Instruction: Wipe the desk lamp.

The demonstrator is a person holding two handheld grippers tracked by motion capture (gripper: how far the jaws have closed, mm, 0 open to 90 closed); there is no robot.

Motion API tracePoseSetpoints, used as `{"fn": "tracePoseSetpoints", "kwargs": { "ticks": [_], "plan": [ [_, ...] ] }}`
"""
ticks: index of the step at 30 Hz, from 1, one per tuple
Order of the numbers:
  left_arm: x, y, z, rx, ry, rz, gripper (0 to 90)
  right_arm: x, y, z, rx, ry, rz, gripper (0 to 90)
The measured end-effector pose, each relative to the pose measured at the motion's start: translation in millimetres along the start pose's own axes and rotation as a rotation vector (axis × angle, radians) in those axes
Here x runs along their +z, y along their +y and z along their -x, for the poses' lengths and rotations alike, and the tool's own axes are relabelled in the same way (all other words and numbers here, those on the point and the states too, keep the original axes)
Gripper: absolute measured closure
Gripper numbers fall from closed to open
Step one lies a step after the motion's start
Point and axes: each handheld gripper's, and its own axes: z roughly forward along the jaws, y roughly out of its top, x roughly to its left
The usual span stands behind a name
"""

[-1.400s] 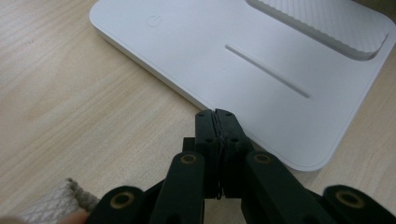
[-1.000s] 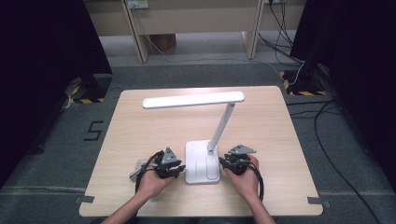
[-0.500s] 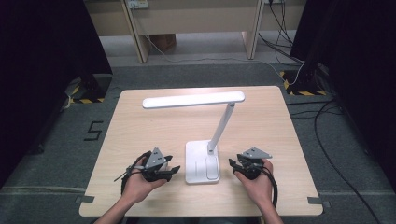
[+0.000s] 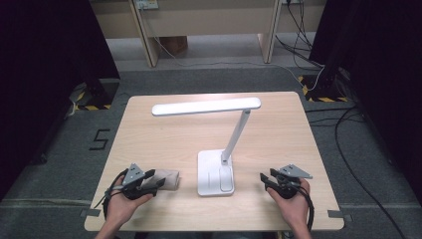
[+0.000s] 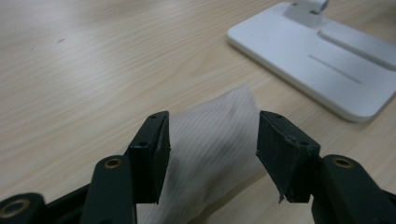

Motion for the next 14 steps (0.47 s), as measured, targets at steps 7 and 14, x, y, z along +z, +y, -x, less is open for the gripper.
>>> {"fn": "tracePoseSetpoints", "kwargs": {
  "ticks": [7,14],
  "plan": [
    [-3.0,-18.5,-14.3,-0.028,0.026,0.043,40.6,-8.7,-6.3,13.7,0.057,-0.021,0.073,50.2],
    [-1.5,-21.2,-13.7,-0.077,-0.016,0.066,36.6,-10.8,-14.5,25.0,0.085,-0.07,0.084,47.4]
  ]
}}
